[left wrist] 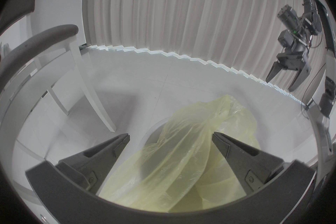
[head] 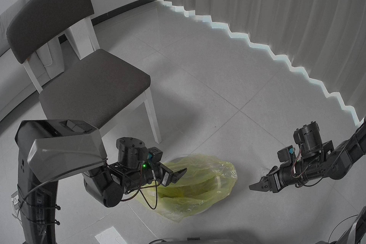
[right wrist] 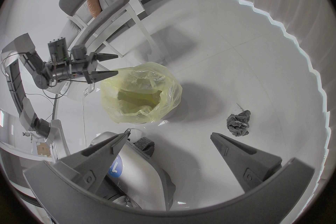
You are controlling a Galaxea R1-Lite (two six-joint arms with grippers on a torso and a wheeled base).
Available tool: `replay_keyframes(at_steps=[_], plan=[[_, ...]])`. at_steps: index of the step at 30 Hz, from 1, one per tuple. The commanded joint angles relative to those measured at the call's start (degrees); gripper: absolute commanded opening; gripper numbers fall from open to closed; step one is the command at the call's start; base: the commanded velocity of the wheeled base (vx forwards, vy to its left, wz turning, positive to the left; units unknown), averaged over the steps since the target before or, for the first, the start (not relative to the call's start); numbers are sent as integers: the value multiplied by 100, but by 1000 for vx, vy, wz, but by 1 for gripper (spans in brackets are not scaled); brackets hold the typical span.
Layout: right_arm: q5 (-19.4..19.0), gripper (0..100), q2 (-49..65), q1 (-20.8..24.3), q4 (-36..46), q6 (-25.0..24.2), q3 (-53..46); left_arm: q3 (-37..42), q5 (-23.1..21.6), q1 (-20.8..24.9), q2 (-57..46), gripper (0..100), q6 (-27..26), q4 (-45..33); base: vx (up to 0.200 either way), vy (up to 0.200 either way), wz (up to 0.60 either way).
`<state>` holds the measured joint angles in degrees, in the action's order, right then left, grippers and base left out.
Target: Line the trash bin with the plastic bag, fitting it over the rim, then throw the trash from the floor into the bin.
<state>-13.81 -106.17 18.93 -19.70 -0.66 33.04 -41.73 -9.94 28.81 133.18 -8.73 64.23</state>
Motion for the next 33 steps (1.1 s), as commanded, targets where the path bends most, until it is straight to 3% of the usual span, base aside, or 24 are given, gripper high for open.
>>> replay_keyframes(at_steps=[1,9,10,26,33], plan=[[-87,100,17,-47,-8,31,-17,-239,0,-33,428,100,-94,-25,0,0,0],[-113,100,8,-39,-51,57,-25,-459,62,-42,621,100,-393,-7,0,0,0],[-113,100,8,-39,-69,57,-34,-468,62,-51,639,0,-410,-7,0,0,0],[-157,100,8,-47,-289,57,-122,-1145,246,-15,648,0,-349,-69,0,0,0],[-157,100,-62,-56,-289,57,-78,-1602,246,-68,674,0,-68,-640,0,0,0]])
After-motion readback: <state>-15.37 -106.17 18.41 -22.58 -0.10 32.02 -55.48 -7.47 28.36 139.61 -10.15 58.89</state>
